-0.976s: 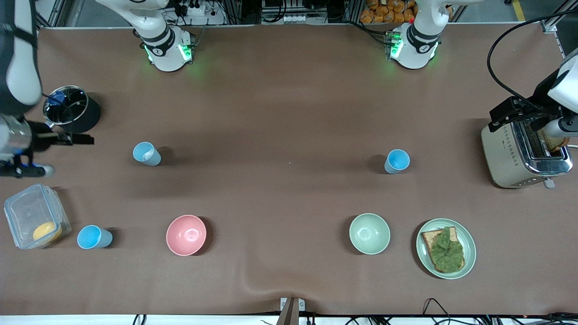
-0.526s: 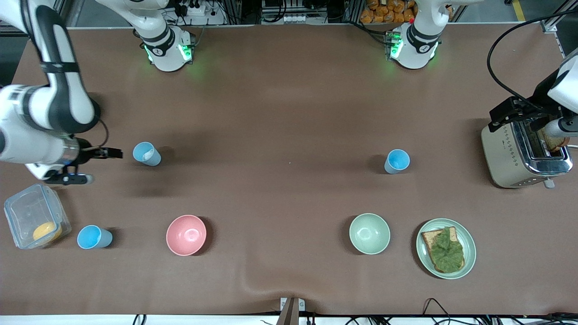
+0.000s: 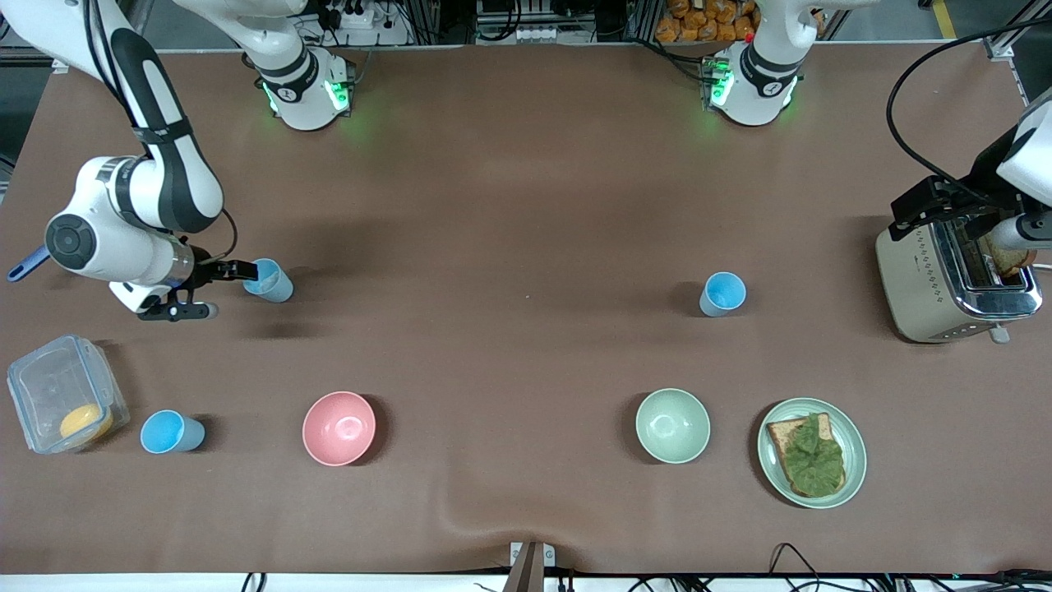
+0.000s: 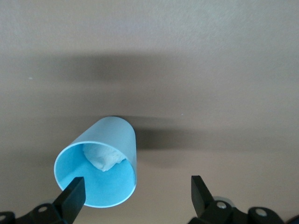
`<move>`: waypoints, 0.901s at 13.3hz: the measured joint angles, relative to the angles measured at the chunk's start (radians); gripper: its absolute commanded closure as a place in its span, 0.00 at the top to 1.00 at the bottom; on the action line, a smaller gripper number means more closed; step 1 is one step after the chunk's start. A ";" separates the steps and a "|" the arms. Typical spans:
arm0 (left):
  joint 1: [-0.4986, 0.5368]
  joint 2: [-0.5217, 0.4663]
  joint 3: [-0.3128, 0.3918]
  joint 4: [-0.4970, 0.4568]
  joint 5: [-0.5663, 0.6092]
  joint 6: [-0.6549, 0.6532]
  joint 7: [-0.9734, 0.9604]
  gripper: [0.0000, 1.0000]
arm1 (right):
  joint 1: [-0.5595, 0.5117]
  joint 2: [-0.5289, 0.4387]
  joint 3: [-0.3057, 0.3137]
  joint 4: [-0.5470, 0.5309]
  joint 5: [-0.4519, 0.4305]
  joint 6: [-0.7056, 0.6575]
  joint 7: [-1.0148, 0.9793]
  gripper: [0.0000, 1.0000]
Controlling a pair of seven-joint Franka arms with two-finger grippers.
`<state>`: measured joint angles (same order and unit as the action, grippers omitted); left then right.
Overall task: Stack blue cups with both arms
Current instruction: 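Reach the right gripper down to the blue cup and grasp it, then carry the blue cup with the right gripper and set it mid-table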
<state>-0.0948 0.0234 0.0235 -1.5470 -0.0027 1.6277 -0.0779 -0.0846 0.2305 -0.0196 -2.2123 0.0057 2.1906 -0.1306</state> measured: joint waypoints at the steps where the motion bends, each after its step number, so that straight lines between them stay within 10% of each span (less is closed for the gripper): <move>1: 0.000 0.000 0.000 0.000 0.000 0.000 0.000 1.00 | 0.002 0.005 0.000 -0.003 0.000 0.000 0.000 1.00; 3: 0.000 0.000 0.000 0.000 0.000 0.000 0.000 1.00 | 0.004 0.015 0.000 -0.005 0.000 0.000 0.000 1.00; 8: 0.000 0.000 0.000 0.000 0.000 0.000 0.000 1.00 | 0.004 0.037 0.000 -0.007 0.000 0.001 -0.001 0.00; 12: 0.000 0.000 0.000 0.000 0.000 0.000 0.000 1.00 | 0.010 0.046 0.001 -0.007 0.000 0.000 -0.001 0.00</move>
<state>-0.0944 0.0234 0.0236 -1.5470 -0.0027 1.6277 -0.0779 -0.0747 0.2769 -0.0181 -2.2189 0.0057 2.1905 -0.1314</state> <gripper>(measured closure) 0.000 0.828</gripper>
